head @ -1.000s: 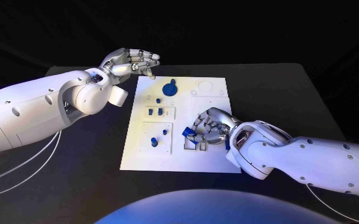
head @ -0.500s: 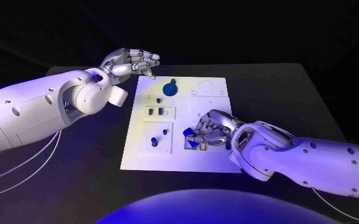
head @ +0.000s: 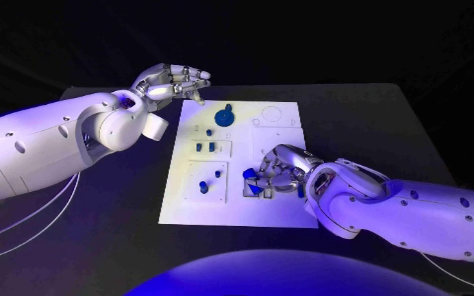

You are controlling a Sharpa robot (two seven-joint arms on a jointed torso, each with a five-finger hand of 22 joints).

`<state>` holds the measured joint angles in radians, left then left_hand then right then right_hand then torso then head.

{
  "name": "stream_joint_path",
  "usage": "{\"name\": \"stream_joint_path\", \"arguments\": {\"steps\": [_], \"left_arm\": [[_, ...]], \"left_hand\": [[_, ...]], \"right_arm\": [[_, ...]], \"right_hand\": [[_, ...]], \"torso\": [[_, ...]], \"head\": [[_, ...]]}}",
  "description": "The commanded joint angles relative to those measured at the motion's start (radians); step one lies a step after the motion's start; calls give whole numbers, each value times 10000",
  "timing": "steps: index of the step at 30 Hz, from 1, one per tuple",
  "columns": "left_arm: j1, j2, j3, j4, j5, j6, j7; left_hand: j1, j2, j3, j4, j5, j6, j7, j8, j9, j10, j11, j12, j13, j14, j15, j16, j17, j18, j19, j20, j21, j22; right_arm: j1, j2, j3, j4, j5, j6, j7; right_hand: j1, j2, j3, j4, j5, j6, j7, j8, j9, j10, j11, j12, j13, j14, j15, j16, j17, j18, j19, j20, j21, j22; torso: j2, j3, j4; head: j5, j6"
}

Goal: Assemble the parts on the task board

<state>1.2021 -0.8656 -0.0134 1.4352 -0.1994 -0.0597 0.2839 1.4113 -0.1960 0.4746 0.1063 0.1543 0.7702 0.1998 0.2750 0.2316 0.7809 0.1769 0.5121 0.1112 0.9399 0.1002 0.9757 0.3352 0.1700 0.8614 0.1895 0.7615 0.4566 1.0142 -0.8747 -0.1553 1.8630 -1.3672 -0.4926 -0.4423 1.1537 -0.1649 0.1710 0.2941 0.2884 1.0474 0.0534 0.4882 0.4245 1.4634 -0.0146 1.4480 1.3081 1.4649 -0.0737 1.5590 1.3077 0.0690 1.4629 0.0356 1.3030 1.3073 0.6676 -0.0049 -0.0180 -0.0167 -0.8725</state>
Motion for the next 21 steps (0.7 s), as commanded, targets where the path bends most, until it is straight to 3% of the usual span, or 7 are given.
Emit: {"name": "stream_joint_path", "arguments": {"steps": [1,4,9,18,21], "left_arm": [[3,5,6,15,-7,169,23],[3,1,6,15,-7,169,17],[3,0,6,16,-7,169,8],[3,-3,6,16,-7,184,-11],[3,-4,5,16,-7,191,-19]], "left_hand": [[-7,76,-39,34,-21,-46,403,62,9,-51,-16,32,13,-83,-8,35,9,123,85,11,-61,-9],[-15,82,-42,45,-21,-53,404,71,10,-63,-15,42,14,-86,-6,37,8,123,86,13,-69,-14],[-15,82,-42,45,-21,-53,404,71,10,-63,-15,42,14,-86,-6,37,8,123,86,13,-69,-14],[-20,91,-44,57,-20,-59,406,82,12,-74,-13,54,14,-89,-4,39,8,123,87,15,-77,-19],[-24,98,-45,66,-19,-66,408,90,13,-85,-12,63,14,-96,-2,38,7,122,86,17,-85,-24]], "right_arm": [[-29,-25,-24,-27,-304,429,-238],[-31,-30,-24,4,-252,491,-149],[-37,-33,-24,40,-184,468,-4],[-41,-79,-24,20,-207,365,58],[-42,-91,-24,17,-214,381,61]], "right_hand": [[49,111,53,-26,57,31,-54,91,26,509,-83,105,1704,1018,-77,55,2432,-131,141,-51,66,1370],[-24,147,52,-10,48,54,-62,123,38,535,-93,147,1741,1023,-87,63,2458,-138,154,-63,94,1388],[-871,259,-251,1,8,57,-86,250,85,559,-112,162,1773,1032,-110,77,2502,-150,176,-94,133,1430],[-2092,816,-860,17,11,1,-120,480,187,589,-143,175,1822,1044,-137,96,2561,-166,212,-122,195,1504],[-2168,861,-897,16,11,-5,-120,493,193,589,-144,170,1821,1045,-138,96,2563,-166,212,-123,194,1507]], "torso": [[3,3,-2],[3,4,-5],[2,3,-7],[4,4,-2],[7,6,-3]], "head": [[3,-1],[4,-1],[6,-1],[-5,-1],[0,-1]]}}
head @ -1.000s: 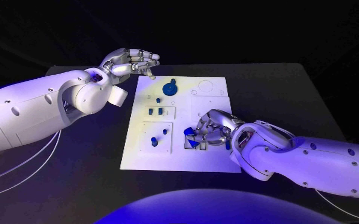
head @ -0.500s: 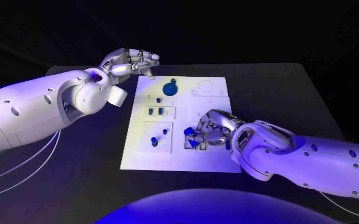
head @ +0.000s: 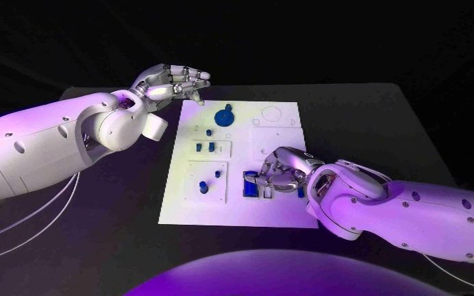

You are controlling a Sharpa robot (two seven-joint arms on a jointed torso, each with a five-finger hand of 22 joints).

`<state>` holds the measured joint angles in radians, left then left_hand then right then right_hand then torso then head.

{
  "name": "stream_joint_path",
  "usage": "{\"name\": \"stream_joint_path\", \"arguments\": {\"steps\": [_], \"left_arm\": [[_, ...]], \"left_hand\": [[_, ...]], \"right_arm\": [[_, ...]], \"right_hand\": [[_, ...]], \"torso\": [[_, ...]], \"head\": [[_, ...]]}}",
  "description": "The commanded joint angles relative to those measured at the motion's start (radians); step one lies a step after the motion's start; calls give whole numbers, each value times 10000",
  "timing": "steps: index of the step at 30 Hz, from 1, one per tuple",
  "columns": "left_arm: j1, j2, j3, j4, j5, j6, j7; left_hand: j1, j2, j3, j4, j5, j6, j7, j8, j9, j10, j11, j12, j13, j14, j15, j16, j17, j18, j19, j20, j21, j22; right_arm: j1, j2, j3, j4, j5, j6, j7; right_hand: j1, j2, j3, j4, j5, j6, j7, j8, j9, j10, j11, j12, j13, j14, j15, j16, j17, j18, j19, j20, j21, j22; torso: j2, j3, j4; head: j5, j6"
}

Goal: Assemble the parts on the task board

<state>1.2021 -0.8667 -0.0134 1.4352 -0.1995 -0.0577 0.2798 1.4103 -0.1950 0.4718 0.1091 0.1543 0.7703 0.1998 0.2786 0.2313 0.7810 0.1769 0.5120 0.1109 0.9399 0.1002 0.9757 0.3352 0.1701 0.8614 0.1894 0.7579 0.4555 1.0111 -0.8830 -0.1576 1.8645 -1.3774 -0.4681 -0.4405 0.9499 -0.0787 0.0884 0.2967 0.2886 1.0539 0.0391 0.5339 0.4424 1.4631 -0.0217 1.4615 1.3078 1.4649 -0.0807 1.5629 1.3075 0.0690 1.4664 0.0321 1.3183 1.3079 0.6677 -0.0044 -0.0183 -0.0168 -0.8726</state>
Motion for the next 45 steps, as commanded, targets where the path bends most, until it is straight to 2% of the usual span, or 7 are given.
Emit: {"name": "stream_joint_path", "arguments": {"steps": [1,12,19,25,33,39,45], "left_arm": [[3,6,5,16,-7,172,21],[3,-1,5,19,-7,161,18],[3,-14,3,5,-7,130,42],[3,-34,-1,20,-7,87,123],[2,-109,-3,73,-8,10,213],[1,-128,-3,87,-8,6,225],[-3,-125,-4,83,-8,30,219]], "left_hand": [[-14,88,-17,38,-19,-66,408,54,15,-85,-11,63,17,-96,-2,38,7,122,86,17,-49,-14],[-24,103,-19,60,-18,-82,411,68,17,-110,-7,80,16,-109,3,38,5,121,84,21,-67,-25],[-24,103,-19,60,-18,-82,411,68,17,-110,-7,80,16,-109,3,38,5,121,84,21,-67,-25],[-21,108,-18,66,-17,-91,411,77,18,-125,-6,90,16,-117,5,38,3,121,82,23,-77,-31],[-16,109,-17,65,-16,-93,410,82,19,-128,-6,96,17,-119,5,39,3,122,83,23,-80,-33],[-16,109,-17,65,-16,-93,410,82,19,-128,-6,96,17,-119,5,39,3,122,83,23,-80,-33],[-16,109,-17,65,-16,-93,410,82,19,-128,-6,96,17,-119,5,39,3,122,83,23,-80,-33]], "right_arm": [[-11,-10,-1,2,-113,141,45],[-9,-237,1,126,-112,100,233],[106,-730,6,394,161,42,703],[197,-1343,7,574,688,-305,868],[330,-2427,-2,787,701,-444,841],[93,-2780,-29,796,38,-368,620],[-182,-2813,-44,733,-523,-296,289]], "right_hand": [[-131,-1,-71,-11,9,-71,24,37,14,592,-73,35,1824,1045,-67,57,2565,-166,177,-88,40,1501],[2,12,-88,-53,22,-96,18,63,24,598,-78,41,1835,1042,-69,53,2550,-161,168,-90,12,1496],[1434,-361,-57,-109,33,-260,36,95,17,569,-64,-35,1814,1032,-60,36,2502,-139,124,-84,-122,1477],[2331,-596,172,-125,50,-558,163,-123,-42,468,42,-235,1695,995,17,-23,2327,-94,35,-25,-382,1393],[2599,-951,39,-91,41,-845,322,-346,-6,416,176,-302,1665,965,132,-74,2189,-59,-43,67,-604,1318],[2660,-961,0,-77,48,-739,301,-300,51,401,167,-332,1647,966,136,-73,2195,-62,-35,81,-585,1331],[2647,-942,-31,-56,50,-662,281,-273,84,390,153,-357,1631,965,128,-74,2194,-63,-28,84,-572,1339]], "torso": [[7,2,0],[-2,4,-3],[-14,-2,-10],[-11,0,-10],[1,-11,-25],[-16,-9,-47],[-1,8,0]], "head": [[-3,0],[4,0],[17,0],[-42,14],[-192,14],[-290,3],[-344,19]]}}
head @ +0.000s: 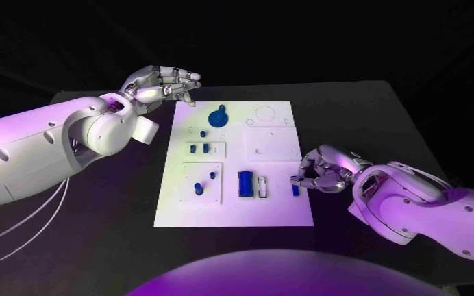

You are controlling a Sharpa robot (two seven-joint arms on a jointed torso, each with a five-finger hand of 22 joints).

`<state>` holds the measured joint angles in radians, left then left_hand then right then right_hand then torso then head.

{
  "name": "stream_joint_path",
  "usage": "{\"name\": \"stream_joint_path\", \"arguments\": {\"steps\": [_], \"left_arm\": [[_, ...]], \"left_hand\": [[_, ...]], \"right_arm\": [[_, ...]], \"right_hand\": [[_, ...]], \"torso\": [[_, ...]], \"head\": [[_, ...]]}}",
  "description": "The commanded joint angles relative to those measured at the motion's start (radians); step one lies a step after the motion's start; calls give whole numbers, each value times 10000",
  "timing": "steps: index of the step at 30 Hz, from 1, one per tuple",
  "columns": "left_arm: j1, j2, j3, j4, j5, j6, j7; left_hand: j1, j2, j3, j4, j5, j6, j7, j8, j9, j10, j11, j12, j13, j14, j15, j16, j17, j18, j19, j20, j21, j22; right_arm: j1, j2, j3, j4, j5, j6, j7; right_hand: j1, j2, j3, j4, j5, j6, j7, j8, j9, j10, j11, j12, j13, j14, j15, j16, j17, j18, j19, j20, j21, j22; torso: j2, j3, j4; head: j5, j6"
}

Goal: Assemble the parts on the task board

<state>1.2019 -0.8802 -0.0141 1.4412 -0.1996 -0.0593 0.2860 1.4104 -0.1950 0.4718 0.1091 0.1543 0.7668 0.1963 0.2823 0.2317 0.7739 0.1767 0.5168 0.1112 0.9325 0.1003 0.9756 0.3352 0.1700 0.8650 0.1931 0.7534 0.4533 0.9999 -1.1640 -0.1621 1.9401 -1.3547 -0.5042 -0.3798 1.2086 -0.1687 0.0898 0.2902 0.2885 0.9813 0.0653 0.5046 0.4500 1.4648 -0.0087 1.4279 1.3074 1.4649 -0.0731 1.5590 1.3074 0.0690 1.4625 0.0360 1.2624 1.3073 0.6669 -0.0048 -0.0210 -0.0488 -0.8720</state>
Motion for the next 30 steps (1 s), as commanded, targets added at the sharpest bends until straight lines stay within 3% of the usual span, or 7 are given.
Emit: {"name": "stream_joint_path", "arguments": {"steps": [1,10,22,27,30], "left_arm": [[-1,10,3,22,-7,47,156],[-7,-10,-1,28,-7,71,140],[-8,-33,-3,27,-7,103,110],[-9,-37,-4,24,-7,114,97],[-9,-35,-4,22,-7,120,92]], "left_hand": [[-17,110,-17,65,-16,-58,446,46,15,-57,-5,48,14,-46,4,39,3,122,46,-14,-35,-11],[-17,110,-17,65,-16,-58,446,46,15,-57,-5,48,14,-46,4,39,3,122,46,-14,-35,-11],[-11,110,-22,74,-18,-66,443,75,20,-67,-6,84,18,-51,4,48,4,124,52,-11,-51,-22],[-11,110,-22,74,-18,-66,443,75,20,-67,-6,84,18,-51,4,48,4,124,52,-11,-51,-22],[-11,110,-22,74,-18,-66,443,75,20,-67,-6,84,18,-51,4,48,4,124,52,-11,-51,-22]], "right_arm": [[-95,-1,-1,-38,-811,81,-362],[-287,154,-12,-155,-1236,323,-702],[-498,506,-14,-311,-1528,564,-894],[-540,597,-14,-346,-1779,731,-992],[-553,649,-14,-380,-2009,826,-1093]], "right_hand": [[54,-35,-54,12,51,88,11,27,17,385,18,4,1653,968,48,-31,2204,-67,20,44,8,1354],[9,-18,-125,20,50,210,-33,67,68,379,-19,-24,1635,976,23,-19,2241,-75,44,32,57,1379],[33,-23,-143,2,56,244,-55,78,87,381,-35,-25,1636,979,10,-14,2255,-78,51,26,73,1388],[410,-60,-104,-49,70,268,-100,50,139,386,-81,-29,1638,977,-35,-18,2248,-82,65,-14,84,1402],[968,-101,279,-46,106,279,-133,-39,155,379,-114,-50,1632,978,-63,-18,2253,-83,70,-51,73,1410]], "torso": [[7,12,29],[20,-3,40],[14,8,32],[10,0,22],[9,2,19]], "head": [[-27,8],[8,-3],[57,-7],[63,-7],[67,-7]]}}
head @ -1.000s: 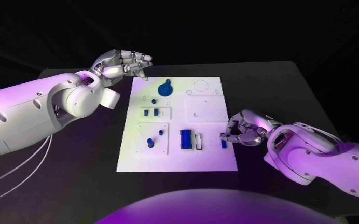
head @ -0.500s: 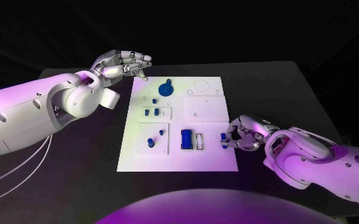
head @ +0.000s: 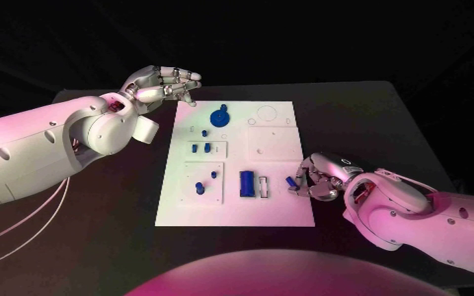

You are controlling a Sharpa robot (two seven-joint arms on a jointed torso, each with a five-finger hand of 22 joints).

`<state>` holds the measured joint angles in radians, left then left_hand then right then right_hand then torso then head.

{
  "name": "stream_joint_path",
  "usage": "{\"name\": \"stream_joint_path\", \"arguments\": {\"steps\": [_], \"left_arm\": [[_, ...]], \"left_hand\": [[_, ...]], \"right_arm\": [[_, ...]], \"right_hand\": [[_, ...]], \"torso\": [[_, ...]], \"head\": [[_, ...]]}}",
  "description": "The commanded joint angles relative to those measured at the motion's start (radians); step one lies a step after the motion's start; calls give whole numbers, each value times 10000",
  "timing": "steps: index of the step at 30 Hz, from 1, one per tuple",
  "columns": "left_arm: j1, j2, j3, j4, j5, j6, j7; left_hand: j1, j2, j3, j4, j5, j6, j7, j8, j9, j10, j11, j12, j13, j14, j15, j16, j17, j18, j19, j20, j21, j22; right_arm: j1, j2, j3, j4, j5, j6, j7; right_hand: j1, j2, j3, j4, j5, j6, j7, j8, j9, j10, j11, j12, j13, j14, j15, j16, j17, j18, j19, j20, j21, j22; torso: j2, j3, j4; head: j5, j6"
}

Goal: Assemble the parts on the task board

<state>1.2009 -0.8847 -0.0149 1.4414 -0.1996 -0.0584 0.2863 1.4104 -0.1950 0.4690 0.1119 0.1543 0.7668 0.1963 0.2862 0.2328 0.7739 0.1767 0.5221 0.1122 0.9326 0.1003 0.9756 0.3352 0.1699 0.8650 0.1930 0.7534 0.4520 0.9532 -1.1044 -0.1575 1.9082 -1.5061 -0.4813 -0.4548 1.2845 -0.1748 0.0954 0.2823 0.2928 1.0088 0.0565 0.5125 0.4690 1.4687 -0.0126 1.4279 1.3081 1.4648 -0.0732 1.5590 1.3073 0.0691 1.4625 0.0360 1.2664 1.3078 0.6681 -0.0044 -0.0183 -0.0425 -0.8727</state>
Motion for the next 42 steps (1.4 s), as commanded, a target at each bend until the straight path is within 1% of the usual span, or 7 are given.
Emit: {"name": "stream_joint_path", "arguments": {"steps": [1,2,10,18,24,31,42], "left_arm": [[1,10,4,20,-6,113,88],[1,11,4,21,-6,117,85],[1,-2,4,24,-6,147,55],[1,-11,3,31,-6,167,35],[1,-10,3,29,-8,183,6],[1,-15,3,31,-19,215,-43],[1,-28,3,42,-31,215,-62]], "left_hand": [[-11,110,6,45,-18,-67,443,36,9,-67,-5,31,9,-51,4,48,4,124,52,-11,-51,-8],[-11,110,6,45,-18,-67,443,36,9,-67,-5,31,9,-51,4,48,4,124,52,-11,-51,-8],[-16,109,0,56,-19,-75,444,50,11,-78,-5,49,10,-56,6,52,4,124,54,-9,-62,-15],[-16,109,0,56,-19,-75,444,50,11,-78,-5,49,10,-56,6,52,4,124,54,-9,-62,-15],[-16,109,0,56,-19,-75,444,50,11,-78,-5,49,10,-56,6,52,4,124,54,-9,-62,-15],[-16,111,-2,63,-19,-82,445,63,13,-87,-4,65,11,-62,7,55,4,124,56,-7,-71,-21],[-19,115,-3,69,-19,-85,446,67,14,-90,-3,70,11,-63,8,56,3,124,57,-6,-74,-23]], "right_arm": [[-88,64,-60,-69,-549,621,-366],[-90,81,-60,-85,-649,666,-404],[-96,159,-59,-101,-1220,908,-645],[-95,130,-56,130,-1110,378,-667],[-14,10,-35,466,-449,-382,-339],[145,43,-1,683,374,-1032,150],[143,606,3,461,1504,-1021,253]], "right_hand": [[343,-65,329,8,68,10,-52,-137,-34,343,-84,-47,1628,978,-73,-19,2251,-85,71,-55,32,1407],[698,-125,606,-67,71,31,-63,-184,-32,336,-99,-60,1625,975,-88,-24,2238,-84,70,-69,18,1408],[1486,-561,1628,-202,57,200,-42,-389,-40,314,-88,-106,1615,975,-81,-26,2242,-98,95,-79,40,1450],[1523,-522,2344,-183,55,314,-73,-471,-26,334,-115,-88,1635,983,-101,-14,2278,-103,118,-88,60,1478],[1248,-438,3389,-303,37,288,-116,-475,109,380,-155,-27,1683,998,-136,10,2342,-120,163,-127,135,1536],[872,-472,3921,-478,14,206,-131,-381,296,416,-163,20,1720,1011,-146,32,2402,-138,202,-137,221,1590],[229,-525,4250,-544,-19,127,-107,-298,484,420,-145,4,1718,1012,-133,34,2407,-132,197,-130,174,1596]], "torso": [[-6,-1,-1],[-6,-1,-1],[-1,-5,-5],[-9,-10,-3],[-9,-12,8],[-1,-11,18],[0,-3,12]], "head": [[-1,1],[-1,1],[-1,1],[-10,1],[-33,1],[-35,1],[-37,1]]}}
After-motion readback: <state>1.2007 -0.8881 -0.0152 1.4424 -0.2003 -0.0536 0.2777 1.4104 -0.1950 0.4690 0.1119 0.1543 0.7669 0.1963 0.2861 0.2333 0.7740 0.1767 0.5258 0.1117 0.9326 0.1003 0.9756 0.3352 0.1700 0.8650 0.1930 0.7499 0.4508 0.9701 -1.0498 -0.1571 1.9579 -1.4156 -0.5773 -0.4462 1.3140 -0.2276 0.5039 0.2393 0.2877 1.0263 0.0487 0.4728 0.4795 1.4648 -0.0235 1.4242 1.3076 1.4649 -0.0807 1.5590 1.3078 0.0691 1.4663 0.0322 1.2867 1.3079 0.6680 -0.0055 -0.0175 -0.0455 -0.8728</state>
